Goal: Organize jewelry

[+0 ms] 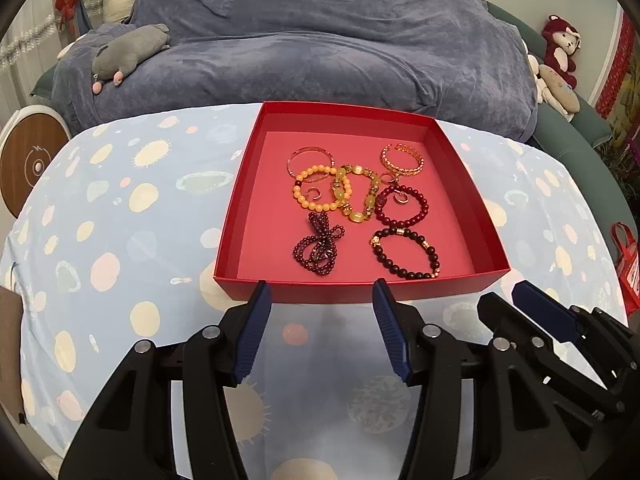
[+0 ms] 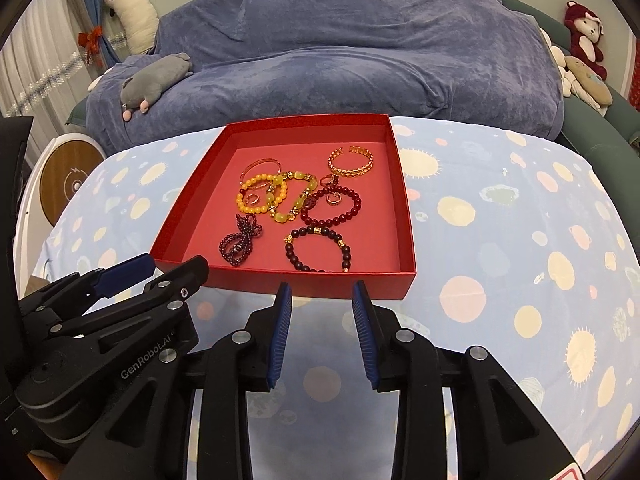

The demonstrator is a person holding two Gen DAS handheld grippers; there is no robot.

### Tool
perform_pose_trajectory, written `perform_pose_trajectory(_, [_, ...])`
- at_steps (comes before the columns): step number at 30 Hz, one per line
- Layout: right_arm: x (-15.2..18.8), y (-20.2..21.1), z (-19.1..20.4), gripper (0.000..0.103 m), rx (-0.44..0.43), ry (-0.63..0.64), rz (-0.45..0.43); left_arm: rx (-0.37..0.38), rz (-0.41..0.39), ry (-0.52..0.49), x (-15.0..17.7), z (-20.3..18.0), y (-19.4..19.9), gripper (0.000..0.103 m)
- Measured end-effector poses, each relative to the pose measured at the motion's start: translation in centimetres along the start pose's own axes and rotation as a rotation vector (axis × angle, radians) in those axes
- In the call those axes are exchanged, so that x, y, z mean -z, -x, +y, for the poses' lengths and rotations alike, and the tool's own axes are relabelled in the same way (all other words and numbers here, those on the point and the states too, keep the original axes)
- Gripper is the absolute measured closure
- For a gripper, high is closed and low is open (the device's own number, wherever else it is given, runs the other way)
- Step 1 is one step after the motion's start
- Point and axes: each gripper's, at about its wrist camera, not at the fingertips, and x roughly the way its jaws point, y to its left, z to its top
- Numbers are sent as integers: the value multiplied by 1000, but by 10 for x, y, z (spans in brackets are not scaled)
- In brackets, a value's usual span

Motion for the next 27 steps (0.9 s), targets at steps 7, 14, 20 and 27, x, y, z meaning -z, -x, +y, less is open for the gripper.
perform_pose_trajectory(7, [2,-5,-10,56,24,-51,4,-62,-4,-1,3,1,-3,36])
perform_pose_trajectory(14, [4,-6,-14,50,54,-44,3,-88,-6,-6,4,3,-4,26])
perform_pose_trajectory(20, [4,-5,-18,38,62,-54,-8,-102,-10,14,3,11,-3,15])
perform_pose_trajectory(27, [2,-4,-15,36,73,-44,-5,-120,-4,25,3,14,-4,11])
